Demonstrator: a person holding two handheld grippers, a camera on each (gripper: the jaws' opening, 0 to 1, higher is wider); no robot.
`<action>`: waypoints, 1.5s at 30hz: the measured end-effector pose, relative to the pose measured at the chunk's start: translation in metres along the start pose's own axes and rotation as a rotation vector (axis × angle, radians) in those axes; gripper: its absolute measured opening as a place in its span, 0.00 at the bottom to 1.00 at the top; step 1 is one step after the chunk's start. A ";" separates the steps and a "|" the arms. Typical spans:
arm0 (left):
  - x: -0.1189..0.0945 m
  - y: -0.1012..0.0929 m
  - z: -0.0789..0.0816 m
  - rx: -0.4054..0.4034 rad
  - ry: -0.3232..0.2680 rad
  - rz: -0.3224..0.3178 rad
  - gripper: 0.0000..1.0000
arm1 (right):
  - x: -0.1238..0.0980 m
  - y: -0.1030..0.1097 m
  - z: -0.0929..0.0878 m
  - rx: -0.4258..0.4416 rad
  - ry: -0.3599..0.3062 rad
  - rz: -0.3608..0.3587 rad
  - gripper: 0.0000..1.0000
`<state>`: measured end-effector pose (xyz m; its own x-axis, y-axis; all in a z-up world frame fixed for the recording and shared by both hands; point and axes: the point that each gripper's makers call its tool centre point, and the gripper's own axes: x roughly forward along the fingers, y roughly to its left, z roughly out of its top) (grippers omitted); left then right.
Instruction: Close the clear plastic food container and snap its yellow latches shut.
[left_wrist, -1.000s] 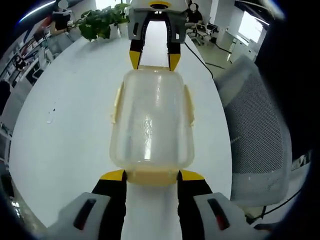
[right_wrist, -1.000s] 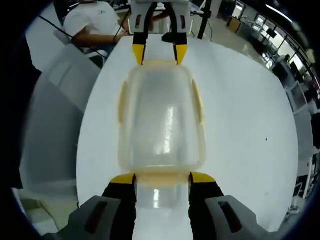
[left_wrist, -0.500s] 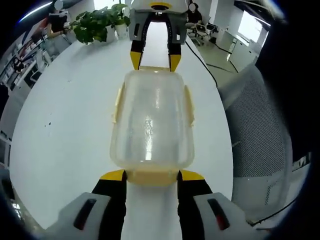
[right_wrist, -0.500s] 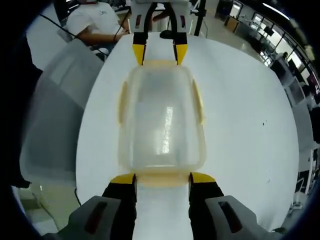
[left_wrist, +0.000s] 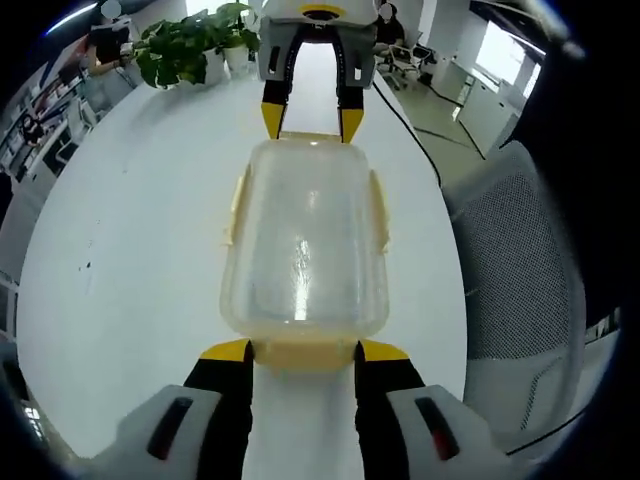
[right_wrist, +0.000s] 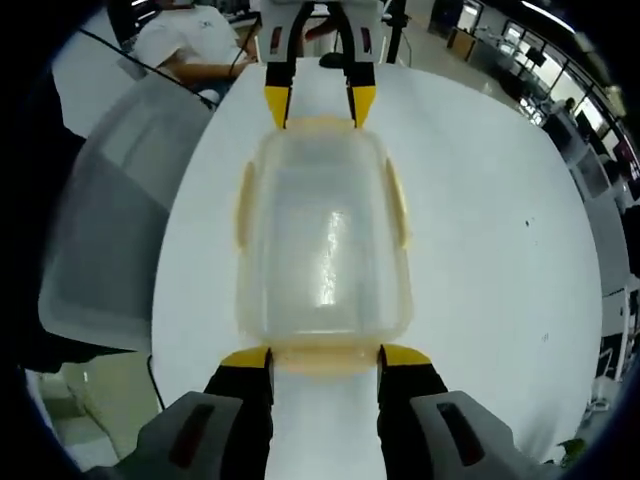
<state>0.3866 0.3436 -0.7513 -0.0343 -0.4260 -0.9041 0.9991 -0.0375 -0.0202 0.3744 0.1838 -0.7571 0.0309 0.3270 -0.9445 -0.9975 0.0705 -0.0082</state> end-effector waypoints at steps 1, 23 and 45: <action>0.000 0.000 0.001 -0.001 0.000 -0.001 0.39 | 0.000 0.000 -0.001 0.003 -0.003 0.003 0.40; 0.017 -0.013 0.005 -0.025 0.017 -0.018 0.39 | 0.007 0.013 -0.016 0.001 0.012 0.022 0.40; 0.030 -0.016 0.004 -0.020 0.035 -0.017 0.39 | 0.017 0.016 -0.024 -0.004 0.025 0.013 0.40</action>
<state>0.3696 0.3278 -0.7760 -0.0508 -0.3940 -0.9177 0.9987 -0.0263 -0.0440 0.3572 0.1679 -0.7812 0.0161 0.3039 -0.9526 -0.9980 0.0625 0.0030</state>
